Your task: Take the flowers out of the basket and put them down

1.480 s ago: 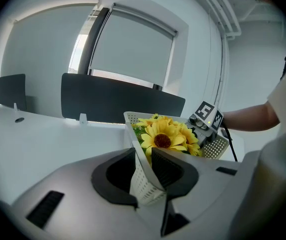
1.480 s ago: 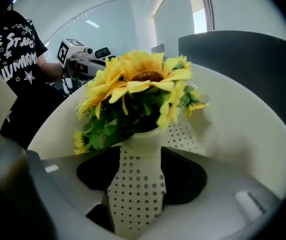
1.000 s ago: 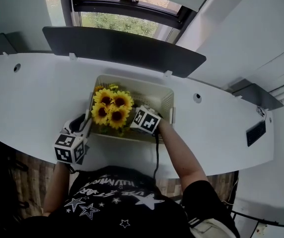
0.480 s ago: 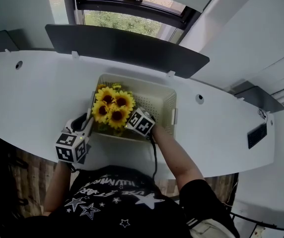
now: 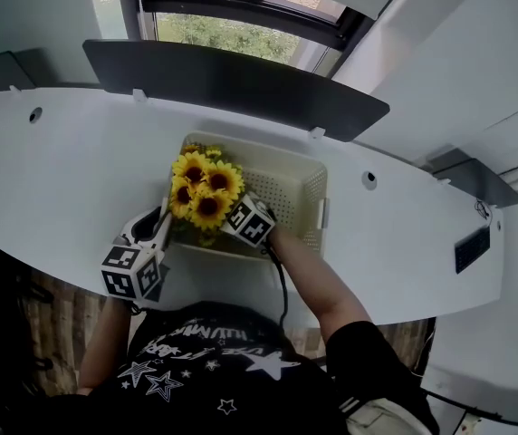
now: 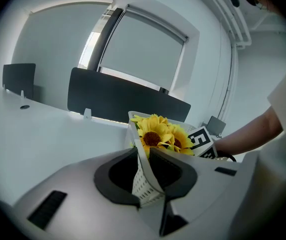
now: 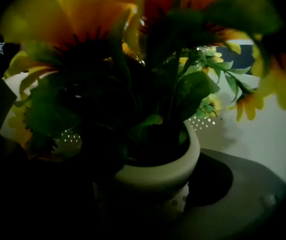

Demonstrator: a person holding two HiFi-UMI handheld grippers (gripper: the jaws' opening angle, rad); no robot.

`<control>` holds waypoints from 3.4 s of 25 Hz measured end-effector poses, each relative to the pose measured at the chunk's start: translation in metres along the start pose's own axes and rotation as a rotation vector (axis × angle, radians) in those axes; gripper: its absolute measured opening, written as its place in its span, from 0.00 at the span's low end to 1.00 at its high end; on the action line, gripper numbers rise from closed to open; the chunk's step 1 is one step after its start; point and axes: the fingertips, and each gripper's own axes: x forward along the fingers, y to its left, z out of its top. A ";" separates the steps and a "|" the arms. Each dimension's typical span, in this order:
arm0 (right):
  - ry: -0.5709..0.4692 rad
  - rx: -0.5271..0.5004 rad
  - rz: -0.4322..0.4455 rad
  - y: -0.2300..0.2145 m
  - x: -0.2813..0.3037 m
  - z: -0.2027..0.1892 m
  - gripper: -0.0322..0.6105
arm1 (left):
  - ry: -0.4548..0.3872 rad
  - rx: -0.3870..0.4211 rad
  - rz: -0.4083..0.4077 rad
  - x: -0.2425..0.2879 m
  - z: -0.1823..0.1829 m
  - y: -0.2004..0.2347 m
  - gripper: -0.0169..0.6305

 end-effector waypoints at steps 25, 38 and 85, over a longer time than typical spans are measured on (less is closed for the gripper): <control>-0.002 0.017 -0.024 -0.017 -0.011 0.014 0.85 | -0.027 0.024 0.014 -0.001 0.000 0.003 0.14; -0.039 0.102 -0.073 -0.033 -0.063 0.036 0.85 | -0.063 0.118 0.029 -0.002 0.010 0.003 0.15; -0.224 0.209 -0.330 0.075 -0.304 -0.032 0.86 | -0.255 0.237 -0.096 -0.076 -0.006 -0.206 0.16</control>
